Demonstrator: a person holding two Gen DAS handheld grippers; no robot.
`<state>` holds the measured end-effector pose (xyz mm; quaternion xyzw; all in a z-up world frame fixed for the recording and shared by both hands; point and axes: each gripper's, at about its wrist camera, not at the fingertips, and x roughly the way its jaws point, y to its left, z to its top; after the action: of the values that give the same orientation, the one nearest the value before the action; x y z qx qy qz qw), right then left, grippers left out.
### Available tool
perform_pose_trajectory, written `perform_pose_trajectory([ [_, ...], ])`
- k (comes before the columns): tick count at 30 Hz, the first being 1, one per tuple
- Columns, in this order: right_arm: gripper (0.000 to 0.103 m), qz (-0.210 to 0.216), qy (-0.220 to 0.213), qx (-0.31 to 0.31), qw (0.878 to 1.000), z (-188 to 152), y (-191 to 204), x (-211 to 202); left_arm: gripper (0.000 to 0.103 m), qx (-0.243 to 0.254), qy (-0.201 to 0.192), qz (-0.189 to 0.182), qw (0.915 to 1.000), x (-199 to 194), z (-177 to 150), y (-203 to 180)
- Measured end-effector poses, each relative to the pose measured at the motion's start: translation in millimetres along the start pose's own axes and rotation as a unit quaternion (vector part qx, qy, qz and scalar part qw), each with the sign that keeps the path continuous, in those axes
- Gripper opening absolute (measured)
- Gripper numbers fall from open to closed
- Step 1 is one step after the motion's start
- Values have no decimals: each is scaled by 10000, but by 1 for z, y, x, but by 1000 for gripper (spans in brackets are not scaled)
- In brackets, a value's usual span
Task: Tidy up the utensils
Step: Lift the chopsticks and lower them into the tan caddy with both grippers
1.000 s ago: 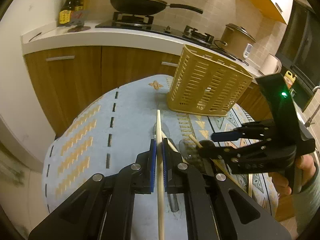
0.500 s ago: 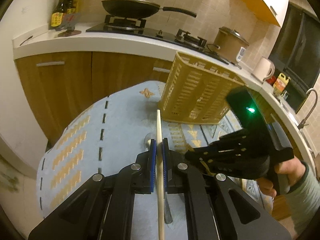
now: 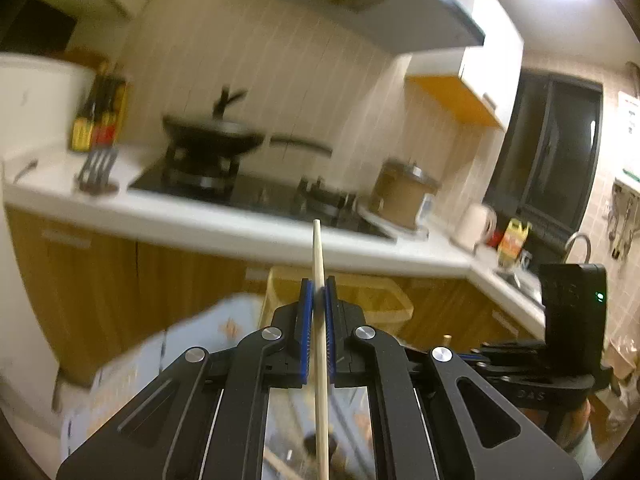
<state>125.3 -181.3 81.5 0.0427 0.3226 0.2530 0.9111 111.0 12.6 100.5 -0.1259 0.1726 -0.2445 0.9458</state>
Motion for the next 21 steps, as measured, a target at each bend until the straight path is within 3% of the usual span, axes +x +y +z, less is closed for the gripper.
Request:
perform_pose_trajectory([
  [3,5,-171,-536,36,9984,26,-5,-22,4,170,-486,80,9986,4,22,-15],
  [8,5,-444,-1072,166,9931,66,-26,-36,4,248,-1083,252,9935,22,54,-25],
  [13,5,-799,-1577,473,9831,103,-59,-53,4,327,-1481,395,9876,44,75,-29],
  [17,5,-1127,-1783,551,9759,115,-83,-54,4,440,-1669,501,9837,69,79,-28],
  [21,5,-1503,-1683,354,9736,118,-92,-32,4,461,-1701,622,9824,99,73,-22],
])
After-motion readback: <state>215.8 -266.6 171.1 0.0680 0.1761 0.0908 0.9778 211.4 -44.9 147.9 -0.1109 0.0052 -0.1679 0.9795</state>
